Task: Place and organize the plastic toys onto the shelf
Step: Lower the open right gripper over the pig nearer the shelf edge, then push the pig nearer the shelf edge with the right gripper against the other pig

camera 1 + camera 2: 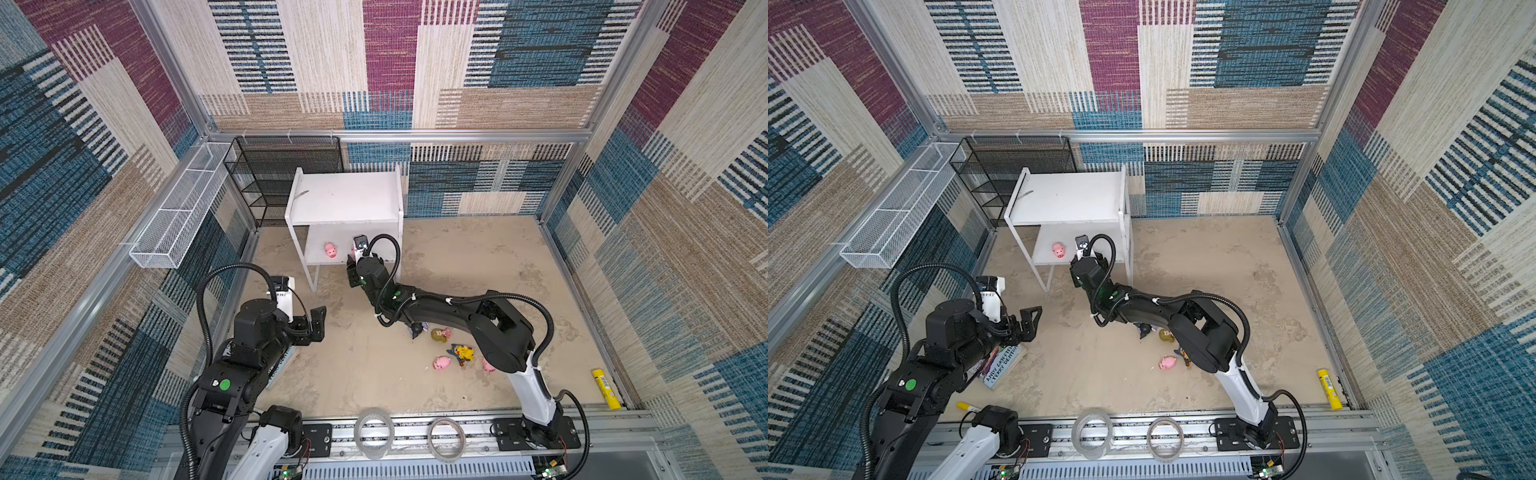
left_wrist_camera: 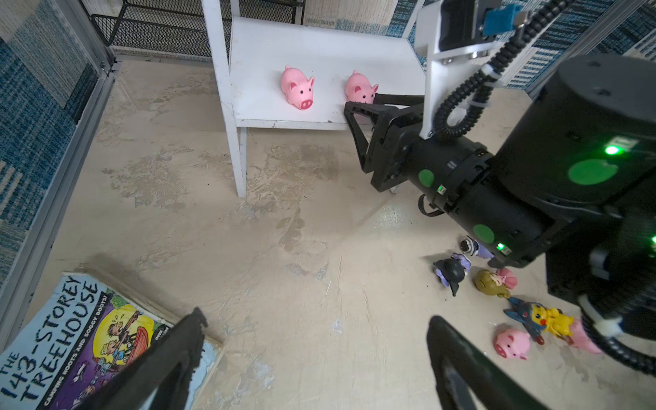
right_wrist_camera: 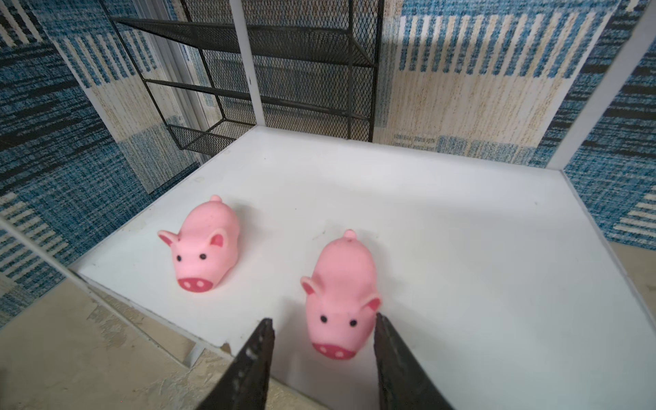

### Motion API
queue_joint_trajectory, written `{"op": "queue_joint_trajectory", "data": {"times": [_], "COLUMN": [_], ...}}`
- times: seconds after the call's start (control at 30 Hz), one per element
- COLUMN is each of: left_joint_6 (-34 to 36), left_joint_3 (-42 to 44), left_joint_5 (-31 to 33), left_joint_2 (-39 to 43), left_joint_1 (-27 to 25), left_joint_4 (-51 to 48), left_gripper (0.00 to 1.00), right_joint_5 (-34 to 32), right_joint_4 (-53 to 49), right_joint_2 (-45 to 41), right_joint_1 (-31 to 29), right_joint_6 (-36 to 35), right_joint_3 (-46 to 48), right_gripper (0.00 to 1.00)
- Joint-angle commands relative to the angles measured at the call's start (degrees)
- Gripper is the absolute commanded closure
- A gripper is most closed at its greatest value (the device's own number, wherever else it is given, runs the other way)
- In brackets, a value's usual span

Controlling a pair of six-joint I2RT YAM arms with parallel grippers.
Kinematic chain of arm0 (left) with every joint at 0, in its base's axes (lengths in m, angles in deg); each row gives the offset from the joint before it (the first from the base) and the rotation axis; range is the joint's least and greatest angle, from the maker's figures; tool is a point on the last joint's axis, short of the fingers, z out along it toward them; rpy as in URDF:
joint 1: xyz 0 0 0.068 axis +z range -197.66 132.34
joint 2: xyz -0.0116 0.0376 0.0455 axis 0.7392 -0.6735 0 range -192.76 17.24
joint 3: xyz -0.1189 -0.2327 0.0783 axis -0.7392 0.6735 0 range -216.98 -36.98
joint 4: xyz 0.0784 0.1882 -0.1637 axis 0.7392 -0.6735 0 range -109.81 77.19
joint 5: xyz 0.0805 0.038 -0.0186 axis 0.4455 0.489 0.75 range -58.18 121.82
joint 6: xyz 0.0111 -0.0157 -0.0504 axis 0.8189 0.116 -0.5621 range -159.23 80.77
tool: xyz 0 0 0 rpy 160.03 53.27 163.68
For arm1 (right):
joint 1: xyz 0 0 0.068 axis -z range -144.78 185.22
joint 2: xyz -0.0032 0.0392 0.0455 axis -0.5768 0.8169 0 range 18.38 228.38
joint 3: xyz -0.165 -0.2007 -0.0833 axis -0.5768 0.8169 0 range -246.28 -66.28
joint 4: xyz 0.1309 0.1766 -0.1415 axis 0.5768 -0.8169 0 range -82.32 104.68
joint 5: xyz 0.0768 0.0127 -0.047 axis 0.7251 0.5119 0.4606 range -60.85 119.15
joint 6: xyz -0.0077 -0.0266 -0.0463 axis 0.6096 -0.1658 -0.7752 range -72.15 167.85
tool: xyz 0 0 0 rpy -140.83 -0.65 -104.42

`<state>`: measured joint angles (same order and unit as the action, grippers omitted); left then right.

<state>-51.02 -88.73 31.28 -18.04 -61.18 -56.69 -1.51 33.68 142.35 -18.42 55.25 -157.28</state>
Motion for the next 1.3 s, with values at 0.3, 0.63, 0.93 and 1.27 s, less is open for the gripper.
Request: {"op": "queue_joint_trajectory", "data": {"times": [0.3,0.63,0.93,1.27], "left_joint_6": [1.9,2.3,2.2,2.2], "left_joint_3": [0.4,1.0,1.0,1.3], "left_joint_5": [-1.2,-1.2,-1.4,-1.5], "left_joint_2": [0.4,1.0,1.6,1.7], "left_joint_1": [0.0,0.0,0.0,0.0], "left_joint_4": [1.0,2.0,1.9,2.2], "left_gripper": [0.01,0.01,0.01,0.01], "right_joint_5": [4.4,7.3,5.0,4.4], "right_joint_4": [3.5,3.9,-0.7,0.7], "right_joint_2": [-0.2,1.1,4.4,1.4], "right_joint_1": [0.2,0.3,-0.3,-0.8], "right_joint_6": [-1.5,-1.4,2.1,2.9], "right_joint_3": [-0.3,-2.4,-8.5,-4.3], "right_gripper": [0.62,0.63,0.64,0.56]}}
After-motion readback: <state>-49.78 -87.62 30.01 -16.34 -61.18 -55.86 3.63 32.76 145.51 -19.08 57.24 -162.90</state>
